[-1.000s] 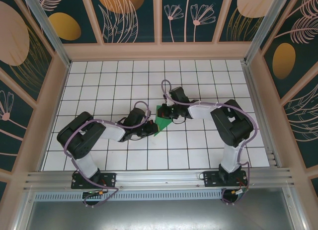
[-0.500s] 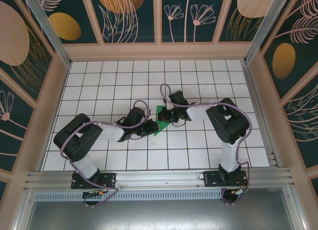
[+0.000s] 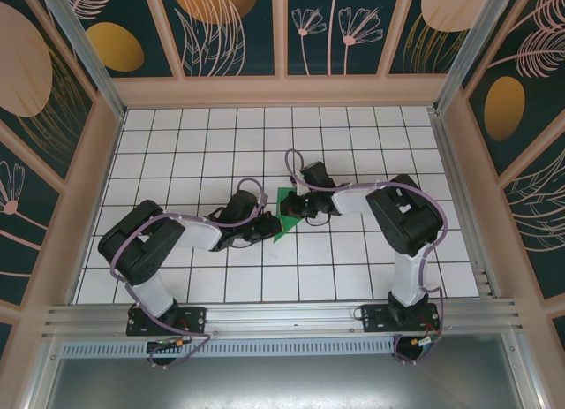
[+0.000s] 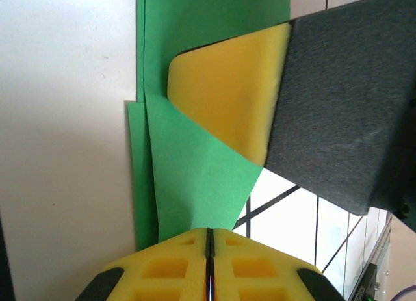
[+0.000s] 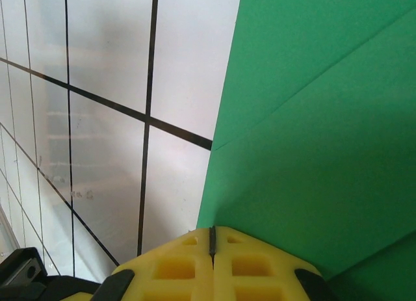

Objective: Fold a paper plane with a square sheet of paper (pick it up from the middle)
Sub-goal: Fourth fold the wing at the center of the table.

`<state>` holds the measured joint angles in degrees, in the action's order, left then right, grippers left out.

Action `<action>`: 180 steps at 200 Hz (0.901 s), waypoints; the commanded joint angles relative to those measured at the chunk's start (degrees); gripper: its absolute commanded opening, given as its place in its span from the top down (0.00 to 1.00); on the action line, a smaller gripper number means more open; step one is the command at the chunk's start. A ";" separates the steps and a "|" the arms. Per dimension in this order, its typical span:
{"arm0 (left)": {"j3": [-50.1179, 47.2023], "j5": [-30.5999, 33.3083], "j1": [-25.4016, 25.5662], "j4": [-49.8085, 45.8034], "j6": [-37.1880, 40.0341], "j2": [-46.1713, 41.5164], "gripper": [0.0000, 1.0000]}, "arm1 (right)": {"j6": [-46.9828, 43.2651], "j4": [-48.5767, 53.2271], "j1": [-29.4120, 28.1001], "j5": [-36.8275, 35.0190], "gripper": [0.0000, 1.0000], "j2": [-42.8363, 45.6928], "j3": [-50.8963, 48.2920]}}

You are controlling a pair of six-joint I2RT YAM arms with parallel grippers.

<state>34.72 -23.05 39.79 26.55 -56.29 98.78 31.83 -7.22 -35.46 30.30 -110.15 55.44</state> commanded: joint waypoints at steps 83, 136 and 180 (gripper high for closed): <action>-2.62 -1.49 -0.15 2.81 -2.41 1.17 0.89 | 0.82 -0.52 -0.87 4.32 0.94 4.34 -3.53; -3.57 -1.29 -0.17 3.34 -2.99 1.19 0.89 | 0.99 -0.32 -1.09 3.53 0.94 1.31 -3.53; -4.84 -3.08 0.51 2.16 -2.61 0.23 0.91 | 0.86 3.28 -1.01 -0.61 0.95 -1.70 -2.16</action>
<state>31.64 -24.69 39.75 30.79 -58.83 99.29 32.34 -7.25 -36.07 32.99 -108.79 52.84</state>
